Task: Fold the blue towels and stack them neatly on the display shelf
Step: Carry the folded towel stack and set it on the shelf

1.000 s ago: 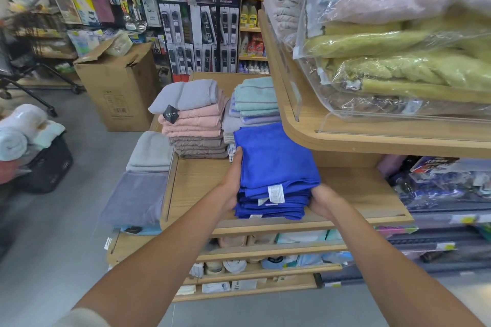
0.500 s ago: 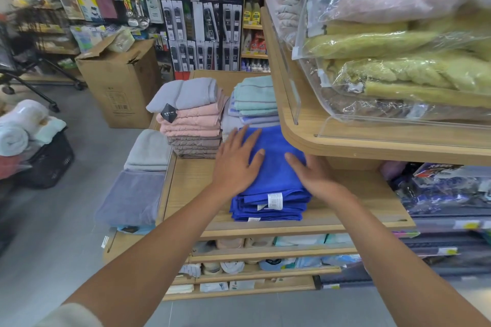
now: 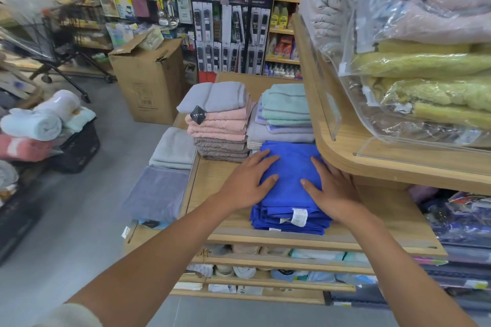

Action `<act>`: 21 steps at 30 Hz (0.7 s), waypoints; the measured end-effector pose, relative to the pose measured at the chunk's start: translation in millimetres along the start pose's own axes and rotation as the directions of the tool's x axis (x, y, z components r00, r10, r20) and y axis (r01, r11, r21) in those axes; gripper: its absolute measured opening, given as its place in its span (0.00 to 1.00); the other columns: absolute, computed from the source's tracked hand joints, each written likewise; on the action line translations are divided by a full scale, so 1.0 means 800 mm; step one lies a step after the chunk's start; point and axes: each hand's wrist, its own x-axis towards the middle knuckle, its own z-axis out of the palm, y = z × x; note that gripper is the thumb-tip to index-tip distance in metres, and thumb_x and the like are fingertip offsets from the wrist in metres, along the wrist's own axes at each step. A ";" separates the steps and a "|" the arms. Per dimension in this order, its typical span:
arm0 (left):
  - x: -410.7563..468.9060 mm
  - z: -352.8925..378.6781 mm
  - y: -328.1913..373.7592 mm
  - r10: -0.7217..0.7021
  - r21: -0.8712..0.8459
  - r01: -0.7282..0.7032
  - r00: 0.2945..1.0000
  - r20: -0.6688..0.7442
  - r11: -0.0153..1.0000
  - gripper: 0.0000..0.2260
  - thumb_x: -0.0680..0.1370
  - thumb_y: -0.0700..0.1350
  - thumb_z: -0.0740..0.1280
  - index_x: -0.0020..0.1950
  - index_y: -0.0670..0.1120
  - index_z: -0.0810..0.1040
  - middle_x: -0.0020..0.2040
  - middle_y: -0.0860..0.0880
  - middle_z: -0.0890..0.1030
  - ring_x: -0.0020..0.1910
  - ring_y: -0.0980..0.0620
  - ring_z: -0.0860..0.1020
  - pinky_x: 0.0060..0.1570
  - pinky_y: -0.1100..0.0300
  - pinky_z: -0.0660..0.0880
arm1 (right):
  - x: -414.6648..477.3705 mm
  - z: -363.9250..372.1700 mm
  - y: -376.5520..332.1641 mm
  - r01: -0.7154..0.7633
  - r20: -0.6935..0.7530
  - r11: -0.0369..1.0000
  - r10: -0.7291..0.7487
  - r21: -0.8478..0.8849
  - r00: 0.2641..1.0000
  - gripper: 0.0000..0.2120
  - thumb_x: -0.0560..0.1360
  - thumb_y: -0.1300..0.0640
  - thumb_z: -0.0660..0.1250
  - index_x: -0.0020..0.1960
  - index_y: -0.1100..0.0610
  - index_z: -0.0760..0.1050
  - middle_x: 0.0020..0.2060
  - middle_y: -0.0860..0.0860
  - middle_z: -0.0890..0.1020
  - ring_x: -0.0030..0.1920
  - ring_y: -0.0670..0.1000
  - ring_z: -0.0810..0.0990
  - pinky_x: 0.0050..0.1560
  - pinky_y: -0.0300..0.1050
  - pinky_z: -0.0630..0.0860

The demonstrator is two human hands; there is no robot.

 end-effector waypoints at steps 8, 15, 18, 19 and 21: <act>-0.208 -0.083 -0.097 -0.336 -0.382 0.244 0.921 -0.195 0.891 0.09 0.81 0.49 0.63 0.54 0.59 0.82 0.52 0.62 0.82 0.52 0.59 0.80 0.48 0.67 0.76 | -0.066 0.044 -0.182 0.440 -0.273 0.751 -0.346 0.493 0.898 0.06 0.77 0.55 0.69 0.52 0.48 0.82 0.54 0.37 0.79 0.57 0.40 0.78 0.57 0.30 0.71; -0.532 -0.096 -0.233 -0.795 -0.544 0.666 0.607 -0.001 0.510 0.10 0.82 0.41 0.66 0.48 0.55 0.83 0.47 0.57 0.85 0.50 0.58 0.82 0.51 0.61 0.76 | -0.128 0.217 -0.379 -0.017 0.324 0.628 -0.379 0.778 0.867 0.09 0.80 0.64 0.69 0.49 0.51 0.85 0.44 0.47 0.87 0.44 0.44 0.85 0.43 0.33 0.78; -0.683 -0.098 -0.274 -0.924 -0.574 0.786 0.361 0.125 0.229 0.08 0.81 0.39 0.67 0.48 0.50 0.83 0.48 0.51 0.86 0.51 0.52 0.84 0.60 0.52 0.78 | -0.157 0.298 -0.437 -0.154 0.566 0.730 -0.360 0.666 0.741 0.07 0.79 0.60 0.70 0.52 0.50 0.85 0.51 0.46 0.86 0.49 0.47 0.85 0.47 0.40 0.80; -0.726 -0.100 -0.281 -0.942 -0.574 0.802 0.302 0.149 0.166 0.08 0.81 0.39 0.67 0.48 0.49 0.83 0.47 0.50 0.86 0.49 0.51 0.83 0.59 0.52 0.78 | -0.166 0.321 -0.451 -0.171 0.620 0.763 -0.348 0.623 0.703 0.07 0.79 0.60 0.70 0.54 0.51 0.84 0.55 0.46 0.85 0.51 0.47 0.84 0.51 0.41 0.79; -0.798 -0.109 -0.293 -0.962 -0.563 0.825 0.189 0.197 0.047 0.07 0.81 0.39 0.68 0.48 0.51 0.83 0.47 0.51 0.86 0.46 0.52 0.81 0.51 0.56 0.76 | -0.177 0.359 -0.474 -0.193 0.692 0.815 -0.310 0.547 0.652 0.09 0.79 0.61 0.71 0.57 0.53 0.83 0.58 0.49 0.83 0.53 0.46 0.82 0.55 0.38 0.76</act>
